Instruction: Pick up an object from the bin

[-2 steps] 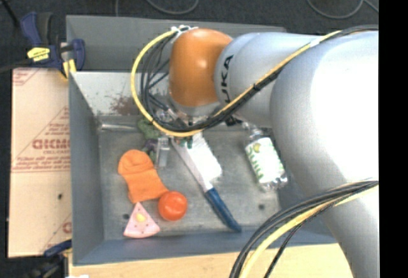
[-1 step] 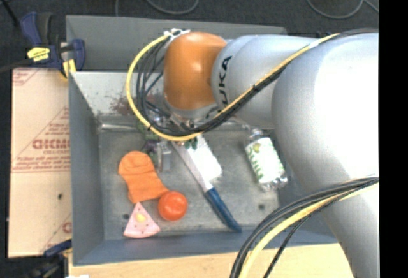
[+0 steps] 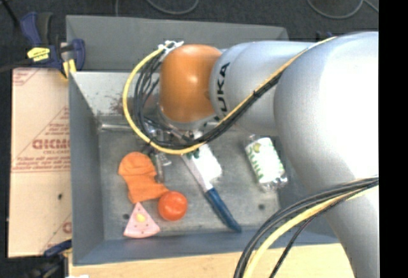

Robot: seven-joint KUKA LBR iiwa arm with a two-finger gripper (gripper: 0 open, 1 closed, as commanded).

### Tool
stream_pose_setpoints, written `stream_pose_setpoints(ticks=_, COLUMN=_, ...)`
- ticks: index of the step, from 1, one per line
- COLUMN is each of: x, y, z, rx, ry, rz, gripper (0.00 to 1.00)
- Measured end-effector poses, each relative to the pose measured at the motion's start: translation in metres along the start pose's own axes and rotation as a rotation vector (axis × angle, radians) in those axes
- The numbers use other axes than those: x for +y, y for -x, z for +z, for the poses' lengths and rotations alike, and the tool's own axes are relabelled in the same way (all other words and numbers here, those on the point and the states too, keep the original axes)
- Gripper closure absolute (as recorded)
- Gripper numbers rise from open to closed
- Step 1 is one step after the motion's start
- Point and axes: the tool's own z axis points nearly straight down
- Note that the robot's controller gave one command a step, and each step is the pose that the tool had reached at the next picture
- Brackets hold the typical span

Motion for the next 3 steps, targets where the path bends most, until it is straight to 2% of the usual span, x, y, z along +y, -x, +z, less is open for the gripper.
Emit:
stream_pose_setpoints(ticks=1, x=0.01, y=-0.006, z=0.01, rx=0.001, ry=-0.001, rz=0.172, gripper=0.0)
stream_pose_setpoints(ticks=2, x=0.021, y=-0.011, z=0.013, rx=-0.002, ry=0.0, rz=-0.221, gripper=1.0)
stream_pose_setpoints(ticks=3, x=0.021, y=-0.011, z=0.012, rx=-0.002, ry=0.001, rz=-0.22, gripper=1.0)
